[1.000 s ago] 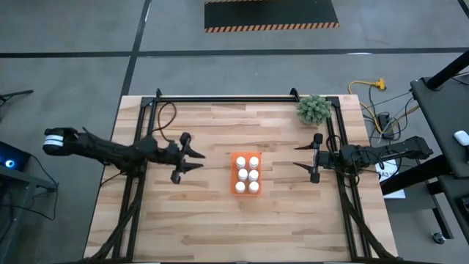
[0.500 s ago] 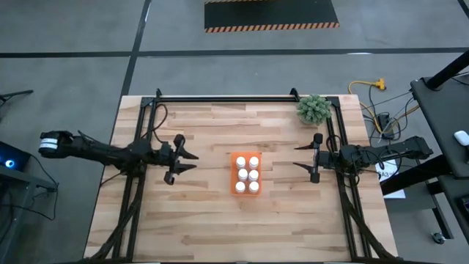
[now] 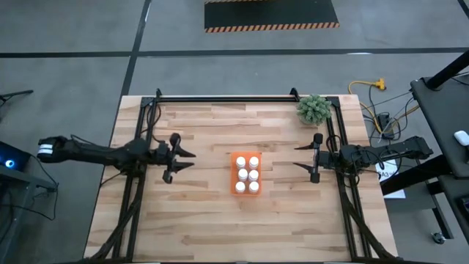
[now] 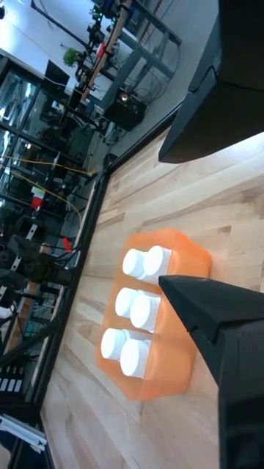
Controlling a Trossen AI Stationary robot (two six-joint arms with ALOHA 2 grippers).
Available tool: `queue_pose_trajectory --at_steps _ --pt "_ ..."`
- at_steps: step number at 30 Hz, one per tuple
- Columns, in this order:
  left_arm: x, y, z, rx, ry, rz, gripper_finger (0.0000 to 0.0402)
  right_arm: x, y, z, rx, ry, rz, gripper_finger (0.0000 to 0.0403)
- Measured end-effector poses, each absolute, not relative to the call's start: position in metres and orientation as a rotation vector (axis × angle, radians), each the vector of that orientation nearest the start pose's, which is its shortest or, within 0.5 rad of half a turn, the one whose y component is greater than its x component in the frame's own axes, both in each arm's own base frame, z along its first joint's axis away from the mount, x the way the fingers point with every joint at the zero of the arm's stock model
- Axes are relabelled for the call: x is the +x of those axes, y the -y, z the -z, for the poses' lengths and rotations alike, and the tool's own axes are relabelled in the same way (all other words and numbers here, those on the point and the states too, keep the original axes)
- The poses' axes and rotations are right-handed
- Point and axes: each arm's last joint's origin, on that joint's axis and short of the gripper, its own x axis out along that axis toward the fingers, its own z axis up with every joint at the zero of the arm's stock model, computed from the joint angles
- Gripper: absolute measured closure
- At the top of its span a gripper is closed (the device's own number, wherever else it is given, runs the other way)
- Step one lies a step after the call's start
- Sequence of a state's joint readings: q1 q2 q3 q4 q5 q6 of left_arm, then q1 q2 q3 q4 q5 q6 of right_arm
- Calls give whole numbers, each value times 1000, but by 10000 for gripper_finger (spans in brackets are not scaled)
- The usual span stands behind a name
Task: Pick and place pill bottles into a basket
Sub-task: Return to Home Position
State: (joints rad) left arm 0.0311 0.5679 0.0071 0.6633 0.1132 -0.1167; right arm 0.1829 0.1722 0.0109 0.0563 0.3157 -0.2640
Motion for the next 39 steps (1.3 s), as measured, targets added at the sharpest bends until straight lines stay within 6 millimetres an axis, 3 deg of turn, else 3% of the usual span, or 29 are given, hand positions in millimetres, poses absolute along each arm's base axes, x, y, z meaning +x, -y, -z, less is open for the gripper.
queue_pose_trajectory --at_steps 6,12,28,39 --pt "129 -1 -181 -63 147 83 274 106 -10 -159 -288 -118 119 150" --pt "125 -1 -176 -63 86 81 274 106 -10 -159 -289 -119 119 154" --pt "98 0 -173 -58 82 67 274 106 -10 -159 -288 -119 119 154" --pt "101 -1 -163 -68 -34 38 274 106 -10 -159 -288 -118 119 148"
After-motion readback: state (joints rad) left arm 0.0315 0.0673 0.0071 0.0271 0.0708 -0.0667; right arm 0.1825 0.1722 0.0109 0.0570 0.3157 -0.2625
